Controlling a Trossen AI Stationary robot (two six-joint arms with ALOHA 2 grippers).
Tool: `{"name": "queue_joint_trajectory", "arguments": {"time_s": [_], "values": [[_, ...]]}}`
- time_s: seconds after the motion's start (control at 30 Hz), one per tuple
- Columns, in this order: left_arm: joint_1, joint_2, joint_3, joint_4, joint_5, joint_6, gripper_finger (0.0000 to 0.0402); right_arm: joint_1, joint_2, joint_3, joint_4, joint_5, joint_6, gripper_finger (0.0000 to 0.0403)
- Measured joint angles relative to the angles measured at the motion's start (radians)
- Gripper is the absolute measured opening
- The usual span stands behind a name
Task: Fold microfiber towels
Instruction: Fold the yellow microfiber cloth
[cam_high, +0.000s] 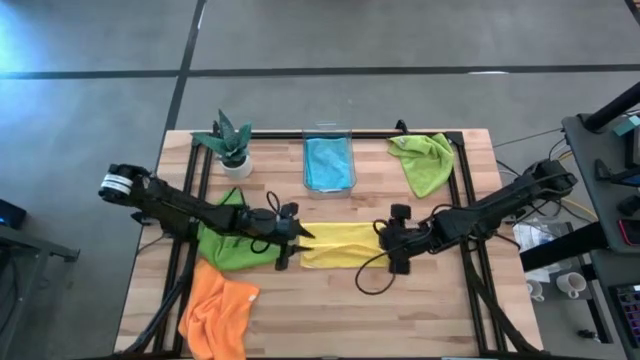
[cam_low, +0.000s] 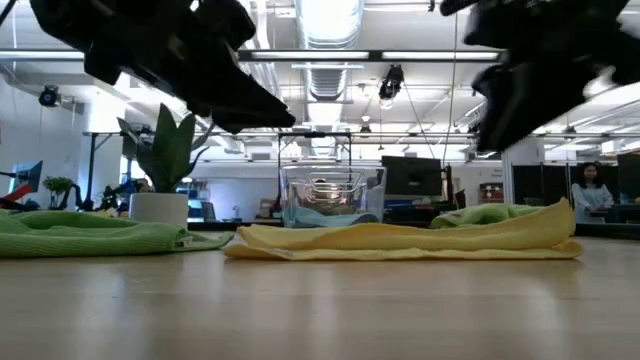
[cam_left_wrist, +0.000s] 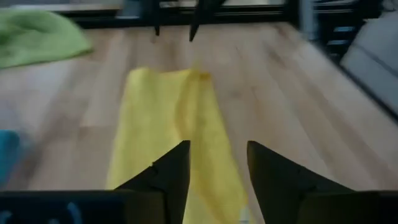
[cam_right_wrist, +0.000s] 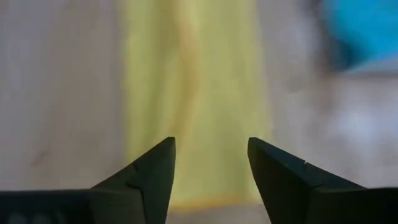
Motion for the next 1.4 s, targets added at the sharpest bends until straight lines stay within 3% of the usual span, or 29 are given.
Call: {"name": "queue_joint_trajectory", "arguments": {"time_s": [0.13, 0.27, 0.37, 0.5, 0.6, 0.73, 0.9, 1.03, 1.1, 1.27, 1.4], "values": [[0.021, 0.04, -0.019, -0.007, -0.18, 0.019, 0.0146, -0.028, 0.044, -0.039, 0.102, 0.197, -0.005, 0.0194], [0.024, 0.145, -0.015, -0.005, -0.183, -0.032, 0.0146, -0.069, 0.146, -0.049, 0.193, 0.231, -0.004, 0.0194], [0.023, 0.238, 0.007, -0.002, -0.082, -0.054, 0.0146, -0.078, 0.243, -0.045, 0.233, 0.175, -0.046, 0.0192], [0.023, 0.3, 0.039, -0.014, 0.015, -0.088, 0.0146, -0.071, 0.342, -0.012, 0.218, -0.004, -0.087, 0.0188], [0.023, 0.291, 0.065, -0.056, 0.061, -0.099, 0.0146, -0.048, 0.356, 0.039, 0.178, -0.142, -0.087, 0.0185], [0.023, 0.224, 0.086, -0.154, 0.106, -0.086, 0.0146, -0.008, 0.323, 0.111, 0.108, -0.227, -0.091, 0.0182], [0.017, 0.151, 0.086, -0.161, 0.157, -0.1, 0.0146, 0.015, 0.249, 0.115, 0.102, -0.211, -0.072, 0.0184], [0.017, 0.182, 0.082, -0.091, -0.053, -0.086, 0.0146, 0.012, 0.226, 0.058, 0.113, -0.114, 0.042, 0.0183], [0.025, 0.228, 0.084, -0.073, -0.078, -0.086, 0.0146, 0.011, 0.237, 0.02, 0.129, -0.108, 0.082, 0.0182], [0.016, 0.343, 0.14, -0.075, 0.016, -0.091, 0.0146, 0.017, 0.279, -0.014, 0.143, -0.143, 0.128, 0.0184], [-0.001, 0.37, 0.199, -0.212, 0.114, -0.094, 0.0146, 0.013, 0.299, -0.018, 0.111, -0.141, 0.117, 0.0184]]}}
